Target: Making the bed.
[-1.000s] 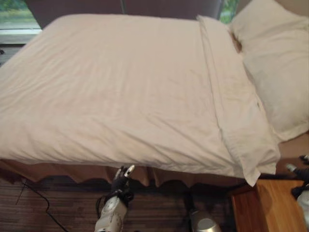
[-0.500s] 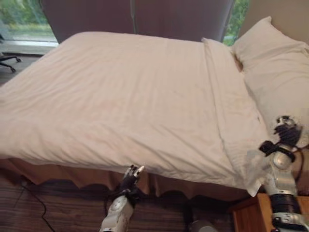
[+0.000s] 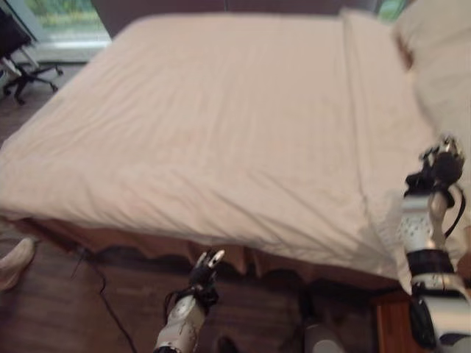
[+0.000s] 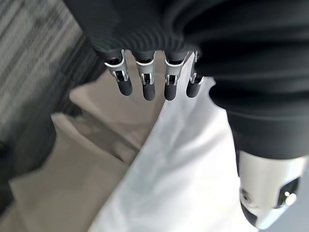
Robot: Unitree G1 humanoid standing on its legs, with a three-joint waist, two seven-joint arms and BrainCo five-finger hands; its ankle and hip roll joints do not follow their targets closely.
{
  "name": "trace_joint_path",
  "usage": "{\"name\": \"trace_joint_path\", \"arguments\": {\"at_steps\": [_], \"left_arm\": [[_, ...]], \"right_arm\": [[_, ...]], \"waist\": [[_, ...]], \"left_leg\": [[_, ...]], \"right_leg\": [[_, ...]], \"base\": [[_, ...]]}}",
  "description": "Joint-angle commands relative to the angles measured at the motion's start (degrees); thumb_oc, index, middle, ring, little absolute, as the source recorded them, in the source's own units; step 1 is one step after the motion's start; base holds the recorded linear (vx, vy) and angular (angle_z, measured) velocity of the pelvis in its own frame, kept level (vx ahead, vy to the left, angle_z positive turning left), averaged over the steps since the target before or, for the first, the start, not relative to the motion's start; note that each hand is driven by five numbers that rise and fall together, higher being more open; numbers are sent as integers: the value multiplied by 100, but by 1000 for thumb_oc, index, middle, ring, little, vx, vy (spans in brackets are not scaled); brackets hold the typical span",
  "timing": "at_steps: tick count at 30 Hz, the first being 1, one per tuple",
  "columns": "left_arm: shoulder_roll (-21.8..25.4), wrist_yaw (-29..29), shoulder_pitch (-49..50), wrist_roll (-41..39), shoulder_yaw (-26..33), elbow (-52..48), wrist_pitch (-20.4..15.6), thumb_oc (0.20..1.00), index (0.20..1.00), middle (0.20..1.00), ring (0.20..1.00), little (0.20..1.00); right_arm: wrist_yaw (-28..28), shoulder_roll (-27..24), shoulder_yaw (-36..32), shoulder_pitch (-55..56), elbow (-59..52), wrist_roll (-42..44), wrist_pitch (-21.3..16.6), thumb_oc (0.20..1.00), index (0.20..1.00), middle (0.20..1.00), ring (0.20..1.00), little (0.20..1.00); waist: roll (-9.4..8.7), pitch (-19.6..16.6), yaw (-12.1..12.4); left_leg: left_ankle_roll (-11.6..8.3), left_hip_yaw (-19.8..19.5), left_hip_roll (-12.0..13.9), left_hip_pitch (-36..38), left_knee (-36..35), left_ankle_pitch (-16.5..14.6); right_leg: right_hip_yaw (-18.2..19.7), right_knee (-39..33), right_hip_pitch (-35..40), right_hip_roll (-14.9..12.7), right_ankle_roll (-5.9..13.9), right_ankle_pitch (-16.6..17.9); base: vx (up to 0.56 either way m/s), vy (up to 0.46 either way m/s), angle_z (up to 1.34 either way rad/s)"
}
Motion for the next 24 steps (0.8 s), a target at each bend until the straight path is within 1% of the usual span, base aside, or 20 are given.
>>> {"name": "trace_joint_path", "arguments": {"at_steps": [1,2,3,4,6,7,8,9,10,11,13,14,15,17,18,19,20,21,24], "left_arm": [[473,-32,-250,-301,159,-147,-496,1000,1000,1000,1000,1000],[469,-32,-254,-301,160,-145,-496,1000,1000,1000,1000,1000],[512,-30,-372,-234,65,-116,-534,1000,1000,1000,1000,1000],[568,-36,-443,-196,76,-95,-545,1000,1000,1000,1000,1000],[583,-66,-437,-244,142,-6,-528,1000,1000,1000,1000,1000],[582,-67,-436,-244,141,-5,-529,1000,1000,1000,1000,1000],[518,-86,-406,-334,191,167,-475,1000,1000,1000,1000,1000],[522,-93,-413,-337,182,182,-479,1000,1000,1000,1000,1000],[474,-82,-415,-341,193,281,-458,1000,1000,1000,1000,1000],[374,-91,-409,-390,237,457,-400,1000,1000,1000,1000,1000],[201,-97,-431,-493,349,624,-333,1000,1000,1000,1000,1000],[151,-90,-461,-515,371,719,-311,1000,1000,1000,1000,1000],[156,-95,-456,-515,360,731,-314,1000,1000,1000,1000,1000],[-19,-67,-497,-534,439,903,-264,1000,1000,1000,1000,1000],[-213,-38,-563,-522,451,1204,-203,1000,1000,1000,1000,1000],[-300,-35,-556,-543,464,1288,-164,1000,1000,1000,1000,1000],[-299,-35,-552,-543,463,1287,-165,1000,1000,1000,1000,1000],[-369,-41,-532,-544,477,1382,-122,1000,1000,1000,1000,1000],[-414,-61,-462,-473,496,1475,-49,1000,1000,1000,1000,1000]], "right_arm": [[-35,-298,167,-853,454,-67,12,200,200,200,200,200],[-30,-303,171,-862,462,-62,10,200,200,200,200,200],[35,-449,277,-950,683,-153,92,200,200,200,200,200],[170,-567,381,-879,947,-199,249,200,200,200,200,200],[254,-603,312,-695,1240,-170,340,200,200,200,200,200],[256,-605,312,-694,1242,-168,339,200,200,200,200,200],[260,-459,55,-456,1458,33,328,200,200,200,200,200],[269,-461,44,-441,1455,40,324,200,200,200,200,200],[265,-341,-122,-293,1532,164,287,200,200,200,200,200],[281,-82,-485,194,1536,343,249,200,200,200,200,200],[302,264,-875,833,1559,498,229,200,200,200,200,200],[332,396,-995,1119,1547,535,227,200,200,200,200,200],[337,407,-1005,1152,1528,537,225,200,200,200,200,200],[382,719,-1277,1733,1544,615,263,200,200,200,200,200],[499,1067,-1547,2382,1631,729,335,200,200,200,200,200],[582,1202,-1581,2745,1686,676,433,200,200,200,200,200],[582,1205,-1581,2749,1683,676,433,200,200,200,200,200],[680,1277,-1602,3093,1839,560,584,200,200,200,200,200],[793,1351,-1586,3451,2049,404,802,200,200,200,200,200]], "waist": [[-174,435,104],[-170,432,107],[-91,597,101],[79,671,94],[319,765,37],[322,753,39],[530,849,-41],[531,828,-29],[631,868,-82],[755,850,-160],[816,821,-291],[816,786,-338],[811,781,-334],[790,687,-481],[662,521,-707],[570,430,-847],[566,435,-849],[464,336,-974],[315,168,-1068]], "left_leg": [[-390,-216,376,304,281,-397],[-390,-213,378,296,287,-401],[-409,-140,404,124,416,-415],[-422,-122,422,-177,561,-407],[-423,-83,416,-396,579,-376],[-423,-84,417,-409,583,-377],[-398,-93,360,-529,539,-342],[-396,-91,359,-544,534,-340],[-387,-94,334,-575,510,-338],[-363,-100,288,-551,434,-342],[-346,-81,261,-455,392,-372],[-333,-89,234,-380,359,-396],[-331,-91,230,-365,349,-395],[-294,-86,174,-198,296,-457],[-234,-62,90,85,248,-563],[-196,-56,34,268,234,-636],[-195,-58,32,277,231,-635],[-163,-68,-8,461,207,-704],[-118,-76,-38,686,190,-783]], "right_leg": [[44,139,-429,-147,257,-213],[48,140,-438,-146,257,-211],[99,149,-605,-185,261,-164],[144,146,-795,-242,263,-135],[193,143,-1010,-288,291,-121],[194,144,-1022,-288,291,-120],[250,147,-1172,-267,306,-125],[252,147,-1190,-267,307,-123],[282,156,-1268,-270,319,-118],[299,161,-1310,-274,329,-120],[303,166,-1251,-293,349,-133],[307,164,-1210,-292,354,-144],[304,162,-1197,-295,357,-147],[287,171,-1109,-298,373,-152],[255,176,-918,-333,389,-180],[233,178,-764,-332,387,-195],[231,177,-755,-334,388,-196],[224,179,-599,-320,386,-209],[209,175,-390,-280,380,-227]], "base": [[-113,54,-8],[-88,-20,-29],[-158,-25,-30],[-205,-14,-34],[-112,37,-12],[-73,117,-1],[-40,89,-4],[-55,136,-10],[1,113,-26],[15,131,-19],[56,92,-4],[46,52,5],[57,38,4],[110,35,-2],[181,45,-2],[152,38,0],[114,28,-8],[79,25,-13],[100,4,2]]}}
